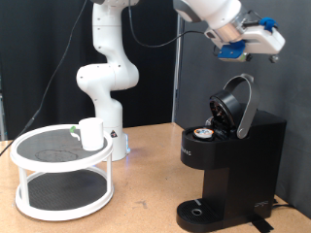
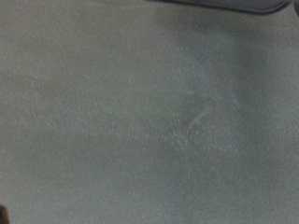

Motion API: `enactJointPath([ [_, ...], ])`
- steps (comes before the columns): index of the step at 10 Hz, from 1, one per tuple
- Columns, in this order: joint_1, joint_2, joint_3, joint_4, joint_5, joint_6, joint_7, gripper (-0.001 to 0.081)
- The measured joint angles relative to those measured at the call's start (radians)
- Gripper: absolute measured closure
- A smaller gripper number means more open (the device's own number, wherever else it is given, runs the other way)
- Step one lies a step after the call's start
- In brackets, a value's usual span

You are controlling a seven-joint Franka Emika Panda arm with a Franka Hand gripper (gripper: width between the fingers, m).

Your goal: Make a cup of coffee with the keurig machine

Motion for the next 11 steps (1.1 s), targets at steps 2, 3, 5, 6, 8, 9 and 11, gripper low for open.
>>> enactJointPath([
  [2,0.003,0.0,0.02,0.006,-0.023,0.034,0.028,0.0072],
  [3,0.003,-0.001,0.029,0.006,-0.066,0.054,0.057,0.0072],
  [5,0.002,-0.001,0.031,0.005,-0.123,0.059,0.087,0.0072],
  [6,-0.001,-0.001,0.031,0.001,-0.139,0.052,0.098,0.0072],
  [8,-0.007,-0.002,0.027,-0.009,-0.145,0.044,0.103,0.0199],
  [9,-0.01,-0.004,0.025,-0.016,-0.145,0.043,0.103,0.0334],
  [11,-0.016,-0.011,0.02,-0.036,-0.145,0.043,0.102,0.053],
])
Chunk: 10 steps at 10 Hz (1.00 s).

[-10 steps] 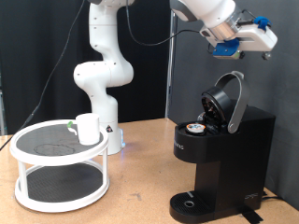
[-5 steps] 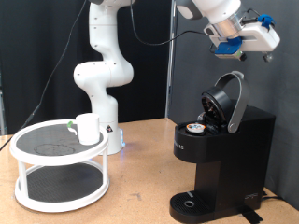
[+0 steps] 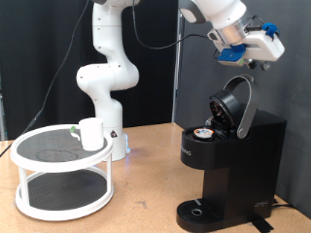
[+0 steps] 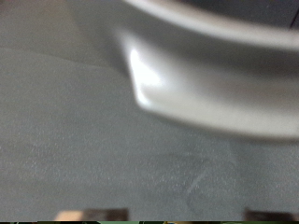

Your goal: Make a cup of coffee with the keurig machine

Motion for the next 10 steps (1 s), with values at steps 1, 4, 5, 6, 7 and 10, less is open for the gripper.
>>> enactJointPath([
  [1,-0.003,-0.005,-0.002,-0.014,0.0,0.0,-0.003,0.0668],
  [4,-0.009,-0.01,-0.004,-0.048,-0.012,0.008,-0.001,0.0798],
  [5,-0.01,-0.011,-0.004,-0.05,-0.012,0.008,0.005,0.0798],
  [6,-0.011,-0.013,-0.004,-0.051,-0.012,0.008,0.006,0.0803],
  [7,-0.013,-0.017,-0.005,-0.055,-0.012,0.015,0.005,0.0803],
  [10,-0.027,-0.056,-0.007,-0.086,-0.044,0.029,-0.01,0.0806],
])
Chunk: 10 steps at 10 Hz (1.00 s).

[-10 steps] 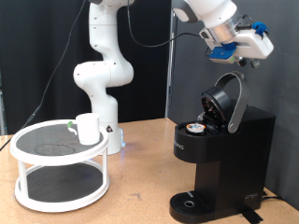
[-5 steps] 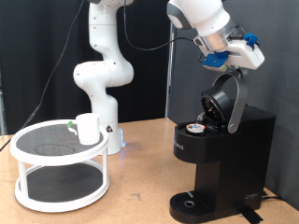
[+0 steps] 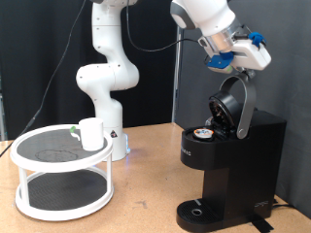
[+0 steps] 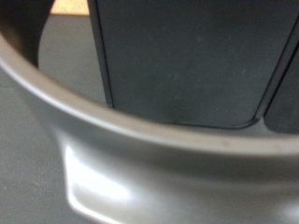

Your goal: Make a cup of coffee with the keurig machine

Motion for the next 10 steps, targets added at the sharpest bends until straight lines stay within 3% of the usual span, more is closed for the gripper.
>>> enactJointPath([
  [4,-0.051,-0.042,-0.017,-0.014,-0.146,-0.047,0.047,0.0806],
  [10,-0.116,-0.026,-0.051,-0.038,-0.285,-0.099,0.068,0.0806],
])
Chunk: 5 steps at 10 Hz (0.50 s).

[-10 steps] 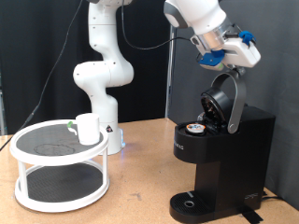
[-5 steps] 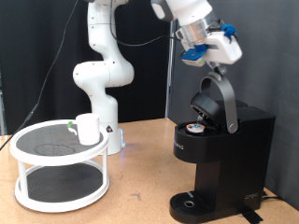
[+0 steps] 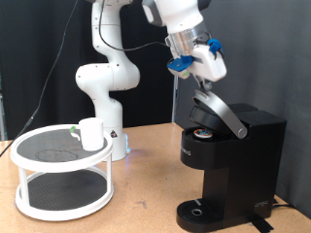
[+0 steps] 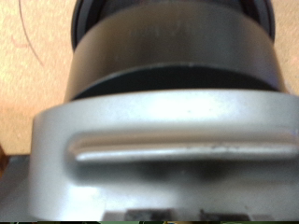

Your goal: Make a cup of coffee with the keurig machine

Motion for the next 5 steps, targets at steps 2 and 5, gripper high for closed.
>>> enactJointPath([
  [2,-0.014,0.023,-0.006,-0.007,-0.042,-0.021,0.015,0.0806],
  [5,-0.018,0.066,-0.007,-0.058,-0.054,0.005,0.01,0.0806],
])
